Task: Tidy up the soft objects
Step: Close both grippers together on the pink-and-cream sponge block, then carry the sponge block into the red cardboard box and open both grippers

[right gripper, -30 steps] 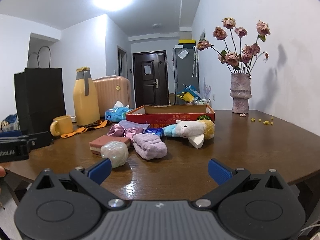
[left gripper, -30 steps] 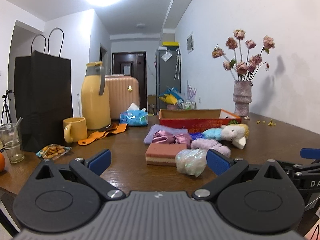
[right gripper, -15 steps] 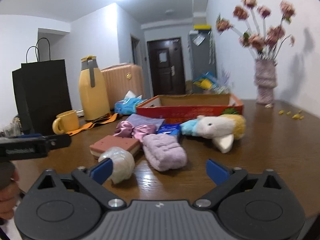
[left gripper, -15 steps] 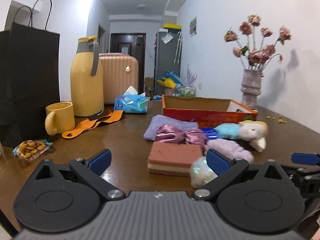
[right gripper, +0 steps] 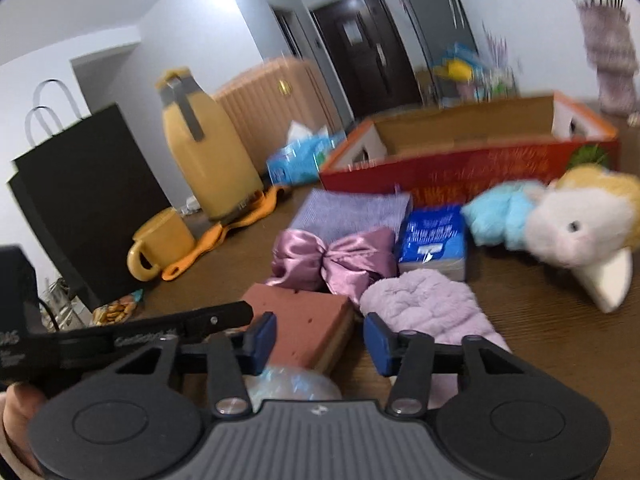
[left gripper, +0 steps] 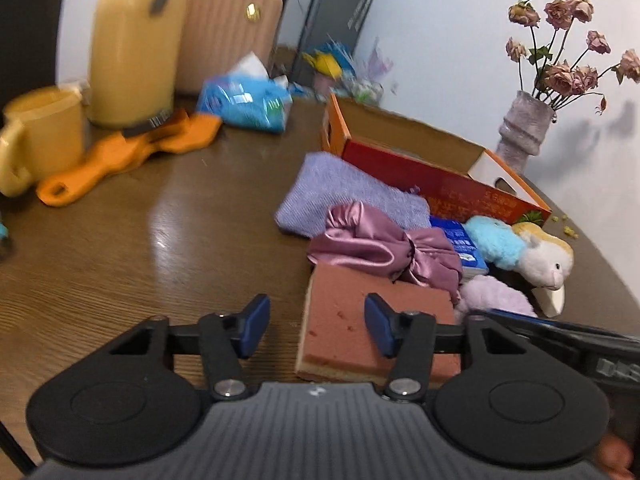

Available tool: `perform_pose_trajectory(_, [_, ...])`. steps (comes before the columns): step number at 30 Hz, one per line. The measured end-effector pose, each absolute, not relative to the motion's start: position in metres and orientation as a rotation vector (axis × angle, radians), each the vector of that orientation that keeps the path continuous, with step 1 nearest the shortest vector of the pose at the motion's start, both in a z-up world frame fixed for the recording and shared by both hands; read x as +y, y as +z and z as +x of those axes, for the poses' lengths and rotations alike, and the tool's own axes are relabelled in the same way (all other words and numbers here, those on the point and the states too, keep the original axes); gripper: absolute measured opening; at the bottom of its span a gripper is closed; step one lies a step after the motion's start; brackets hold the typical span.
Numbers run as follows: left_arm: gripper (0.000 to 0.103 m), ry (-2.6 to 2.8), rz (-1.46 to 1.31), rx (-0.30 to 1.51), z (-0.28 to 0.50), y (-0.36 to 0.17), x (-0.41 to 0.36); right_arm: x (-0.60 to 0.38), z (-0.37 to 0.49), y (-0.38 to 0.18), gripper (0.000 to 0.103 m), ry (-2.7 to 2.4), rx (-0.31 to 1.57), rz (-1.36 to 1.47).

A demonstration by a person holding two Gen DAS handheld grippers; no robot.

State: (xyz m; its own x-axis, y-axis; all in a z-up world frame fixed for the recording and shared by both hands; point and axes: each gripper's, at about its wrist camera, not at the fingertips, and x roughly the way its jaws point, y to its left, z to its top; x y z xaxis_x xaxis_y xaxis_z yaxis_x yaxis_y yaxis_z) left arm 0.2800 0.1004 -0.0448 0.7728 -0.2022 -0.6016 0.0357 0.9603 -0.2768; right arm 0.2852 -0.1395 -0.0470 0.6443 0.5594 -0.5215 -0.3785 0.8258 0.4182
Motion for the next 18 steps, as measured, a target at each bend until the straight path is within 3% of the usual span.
perform_pose_trajectory(2, [0.050, -0.156, -0.292, 0.697, 0.285, -0.046, 0.104, -0.137, 0.303, -0.055, 0.042, 0.557, 0.745, 0.315])
perform_pose_trajectory(4, [0.031, -0.199, -0.339, 0.714, 0.287, -0.047, 0.108, -0.133, 0.313, -0.063, 0.034, 0.572, 0.782, 0.338])
perform_pose_trajectory(9, [0.031, -0.178, -0.391, 0.722, 0.280, -0.039, 0.111, -0.124, 0.320, -0.063, 0.031, 0.605, 0.783, 0.332])
perform_pose_trajectory(18, [0.031, -0.224, -0.370, 0.542, 0.263, 0.015, 0.101, -0.146, 0.313, -0.015, 0.030, 0.662, 0.625, 0.371])
